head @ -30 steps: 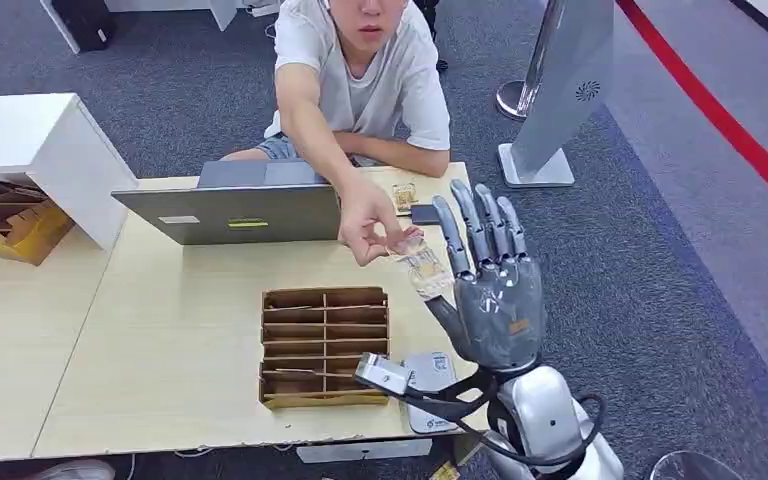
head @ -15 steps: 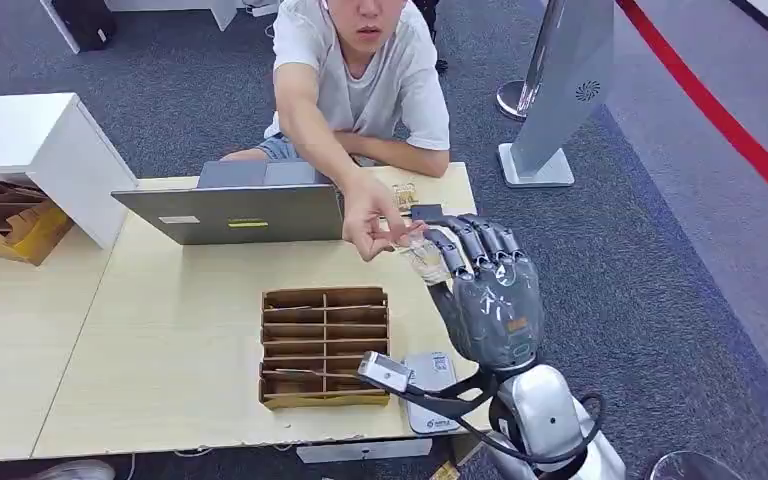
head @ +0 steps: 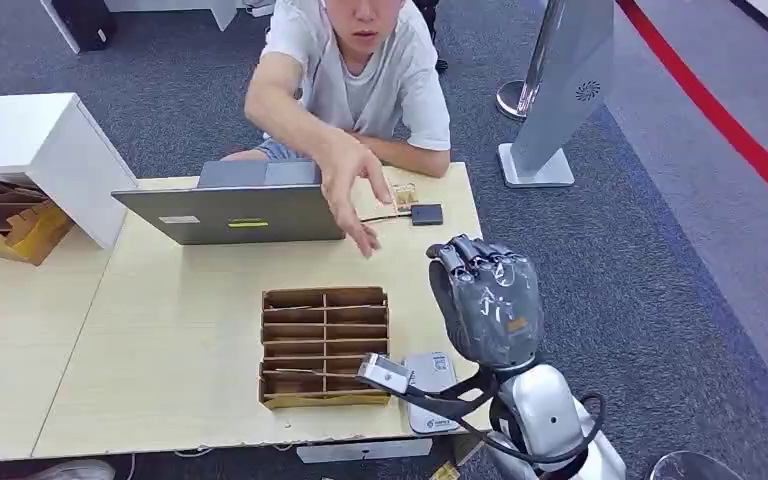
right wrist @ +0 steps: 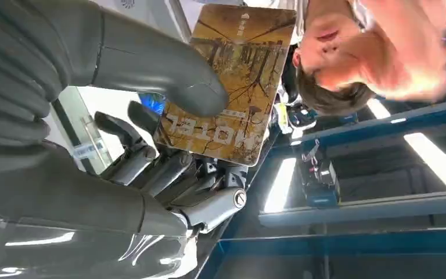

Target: Pass the card to the sensor for recognition and then transmit it.

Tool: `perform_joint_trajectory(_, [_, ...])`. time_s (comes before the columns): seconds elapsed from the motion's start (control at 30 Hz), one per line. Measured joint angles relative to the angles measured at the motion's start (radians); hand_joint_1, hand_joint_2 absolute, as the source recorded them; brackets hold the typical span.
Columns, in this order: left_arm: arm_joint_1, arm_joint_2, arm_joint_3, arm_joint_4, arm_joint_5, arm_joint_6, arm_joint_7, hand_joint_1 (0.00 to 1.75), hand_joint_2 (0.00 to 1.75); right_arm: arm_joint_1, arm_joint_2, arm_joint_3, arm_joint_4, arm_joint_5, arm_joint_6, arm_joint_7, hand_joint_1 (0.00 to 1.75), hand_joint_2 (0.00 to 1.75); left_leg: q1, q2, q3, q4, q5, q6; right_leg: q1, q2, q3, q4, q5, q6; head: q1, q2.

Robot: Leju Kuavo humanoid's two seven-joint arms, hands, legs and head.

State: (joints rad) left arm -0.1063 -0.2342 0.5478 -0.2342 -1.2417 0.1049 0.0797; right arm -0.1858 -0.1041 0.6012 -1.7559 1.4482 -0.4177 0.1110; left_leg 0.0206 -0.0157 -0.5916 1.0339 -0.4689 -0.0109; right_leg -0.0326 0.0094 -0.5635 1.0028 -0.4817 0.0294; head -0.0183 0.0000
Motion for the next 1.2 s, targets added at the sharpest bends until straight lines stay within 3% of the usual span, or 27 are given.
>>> perform_joint_trajectory(0.23, [0.0, 0.0, -0.016, -0.002, 0.007, -0.002, 0.002, 0.0, 0.0, 0.003, 0.0, 0.0, -0.003, -0.142, 0.028, -0.047, 1.75, 1.75, 0.0, 0.0, 0.0, 0.0, 0.0, 0.0, 0.0, 0.0, 0.0, 0.0, 0.0, 0.0, 0.0, 0.0])
perform_joint_trajectory(0.4, [0.0, 0.0, -0.031, -0.002, 0.015, -0.003, 0.005, 0.0, 0.0, 0.022, 0.003, -0.003, -0.032, -0.411, 0.126, -0.1, 1.75, 1.75, 0.0, 0.0, 0.0, 0.0, 0.0, 0.0, 0.0, 0.0, 0.0, 0.0, 0.0, 0.0, 0.0, 0.0])
perform_joint_trajectory(0.67, [0.0, 0.0, -0.044, -0.002, 0.032, -0.004, 0.01, 0.0, 0.0, 0.069, 0.022, -0.036, -0.058, -0.714, 0.274, -0.145, 1.75, 1.75, 0.0, 0.0, 0.0, 0.0, 0.0, 0.0, 0.0, 0.0, 0.0, 0.0, 0.0, 0.0, 0.0, 0.0])
perform_joint_trajectory(0.97, [0.0, 0.002, -0.054, -0.002, 0.039, -0.003, 0.011, 0.0, 0.0, 0.095, 0.03, -0.055, -0.058, -0.799, 0.315, -0.155, 1.75, 1.75, 0.0, 0.0, 0.0, 0.0, 0.0, 0.0, 0.0, 0.0, 0.0, 0.0, 0.0, 0.0, 0.0, 0.0])
perform_joint_trajectory(1.2, [0.001, 0.002, -0.055, -0.002, 0.06, 0.013, 0.001, 0.0, 0.0, 0.124, 0.035, -0.058, -0.04, -1.062, 0.444, -0.142, 1.75, 1.75, 0.0, 0.0, 0.0, 0.0, 0.0, 0.0, 0.0, 0.0, 0.0, 0.0, 0.0, 0.0, 0.0, 0.0])
